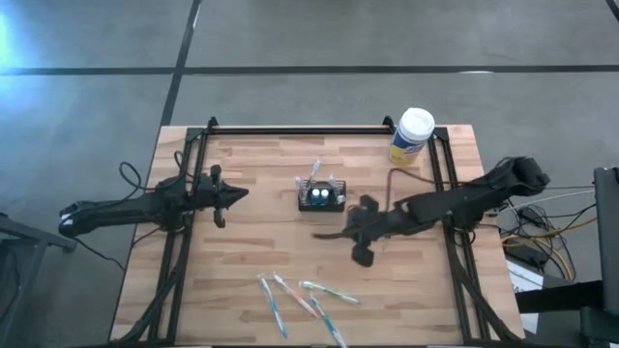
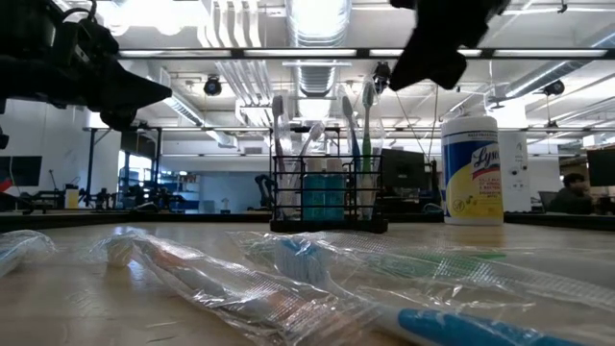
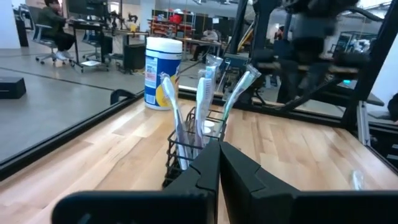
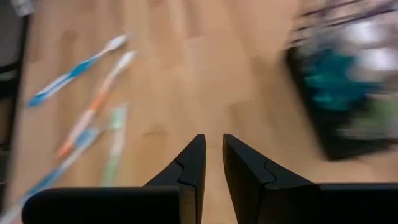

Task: Pick & Place toothbrushing station
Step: Put the green toothbrush into the black organizer

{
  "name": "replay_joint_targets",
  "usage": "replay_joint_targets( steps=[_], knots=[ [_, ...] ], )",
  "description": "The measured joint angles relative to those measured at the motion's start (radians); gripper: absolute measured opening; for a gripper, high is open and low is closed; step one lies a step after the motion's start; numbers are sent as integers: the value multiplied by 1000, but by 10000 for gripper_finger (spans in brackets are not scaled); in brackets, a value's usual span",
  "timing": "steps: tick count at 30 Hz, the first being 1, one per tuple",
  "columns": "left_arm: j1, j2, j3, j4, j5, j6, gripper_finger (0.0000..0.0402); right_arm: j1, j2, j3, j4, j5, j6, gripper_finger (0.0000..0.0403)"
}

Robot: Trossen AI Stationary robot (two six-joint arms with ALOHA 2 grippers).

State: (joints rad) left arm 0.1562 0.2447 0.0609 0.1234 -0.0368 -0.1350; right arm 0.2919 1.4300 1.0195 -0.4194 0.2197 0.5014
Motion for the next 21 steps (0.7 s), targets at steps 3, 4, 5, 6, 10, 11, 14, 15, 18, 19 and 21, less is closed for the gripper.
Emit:
replay_joint_targets(
  steps=[3, 4, 5, 6, 10, 11, 14, 15, 18, 19, 21],
  knots=[
    [0, 0, 3, 0, 0, -5, 14, 17, 105, 85, -7, -57, 64, 53],
    [0, 0, 3, 0, 0, -5, 14, 24, 140, 115, -22, -63, 94, 55],
    [0, 0, 3, 0, 0, -5, 14, 29, 176, 147, -50, -83, 117, 59],
    [0, 0, 3, 0, 0, -5, 14, 33, 212, 180, -80, -111, 125, 66],
    [1, 0, 3, -1, 1, -5, 12, 58, 339, 290, -162, -177, 127, 109],
    [1, 0, 3, -1, 1, -5, 12, 62, 366, 314, -166, -203, 127, 122],
    [1, 0, 3, -1, 1, -5, 12, 67, 434, 370, -188, -279, 121, 160],
    [1, 0, 3, -1, 1, -6, 12, 68, 452, 383, -193, -300, 120, 173],
    [1, 0, 4, -1, 2, -23, 12, 70, 501, 415, -237, -304, 123, 204],
    [1, 0, 4, -1, 2, -27, 12, 71, 513, 422, -249, -305, 123, 212],
    [1, 0, 3, -1, 2, -44, 14, 77, 535, 430, -280, -306, 128, 225]
  ],
)
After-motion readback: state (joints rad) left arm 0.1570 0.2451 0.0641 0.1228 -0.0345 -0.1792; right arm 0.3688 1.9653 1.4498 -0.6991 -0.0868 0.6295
